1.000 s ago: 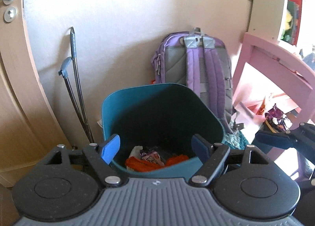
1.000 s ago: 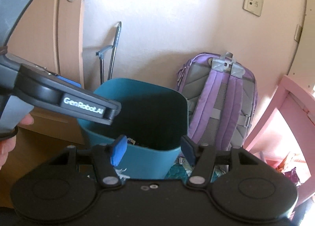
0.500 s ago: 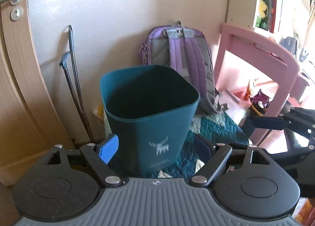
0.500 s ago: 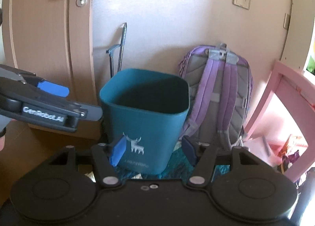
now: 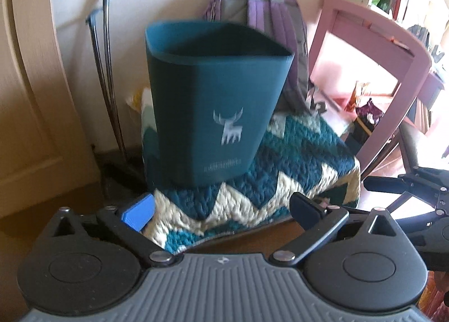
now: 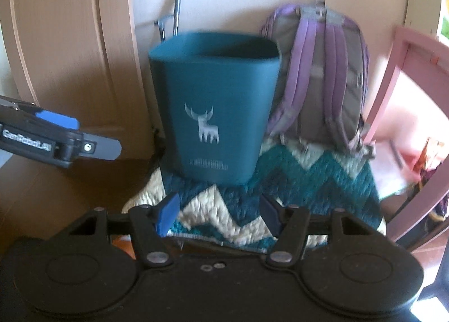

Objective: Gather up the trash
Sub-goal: 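Move both open tools back down toward the floor trash, then lower both tools, left grasps white Christmas tote while right grasps orange foam net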

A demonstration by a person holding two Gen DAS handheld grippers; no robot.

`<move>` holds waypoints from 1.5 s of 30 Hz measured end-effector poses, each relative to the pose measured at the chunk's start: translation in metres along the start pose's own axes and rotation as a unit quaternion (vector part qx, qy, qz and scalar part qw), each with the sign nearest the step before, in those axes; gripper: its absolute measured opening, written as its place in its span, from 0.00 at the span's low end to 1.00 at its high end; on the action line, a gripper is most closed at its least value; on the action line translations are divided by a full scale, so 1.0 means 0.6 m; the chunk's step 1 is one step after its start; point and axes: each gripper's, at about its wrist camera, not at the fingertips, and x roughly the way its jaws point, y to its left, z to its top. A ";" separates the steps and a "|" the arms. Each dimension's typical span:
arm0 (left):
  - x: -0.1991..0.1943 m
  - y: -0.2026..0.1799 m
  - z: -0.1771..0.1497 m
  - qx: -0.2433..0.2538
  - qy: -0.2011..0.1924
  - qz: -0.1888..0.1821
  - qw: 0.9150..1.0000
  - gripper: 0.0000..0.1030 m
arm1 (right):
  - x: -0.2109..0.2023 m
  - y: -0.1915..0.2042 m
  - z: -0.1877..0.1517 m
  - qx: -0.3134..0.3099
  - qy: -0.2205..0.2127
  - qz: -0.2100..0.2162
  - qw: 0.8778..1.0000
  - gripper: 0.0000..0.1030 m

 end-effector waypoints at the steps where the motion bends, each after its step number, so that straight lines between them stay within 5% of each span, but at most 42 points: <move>1: 0.017 0.005 -0.012 -0.005 0.014 -0.003 1.000 1.00 | 0.011 0.000 -0.012 0.002 0.009 0.004 1.000 0.61; 11: 0.211 0.029 -0.164 -0.007 0.111 0.017 0.994 1.00 | 0.191 -0.017 -0.150 0.038 0.139 0.017 0.989 0.61; 17: 0.335 0.043 -0.248 -0.012 0.174 0.037 0.984 1.00 | 0.302 -0.061 -0.214 0.090 0.204 0.007 0.975 0.61; 24: 0.460 0.045 -0.321 -0.004 0.232 0.049 0.972 1.00 | 0.431 -0.100 -0.274 0.075 0.274 0.006 0.959 0.61; 40: 0.706 0.017 -0.482 0.030 0.384 0.042 0.922 0.99 | 0.668 -0.120 -0.495 0.187 0.466 -0.003 0.865 0.60; 45: 0.752 0.020 -0.518 0.026 0.407 0.030 0.913 0.99 | 0.707 -0.077 -0.566 0.127 0.522 0.010 0.844 0.60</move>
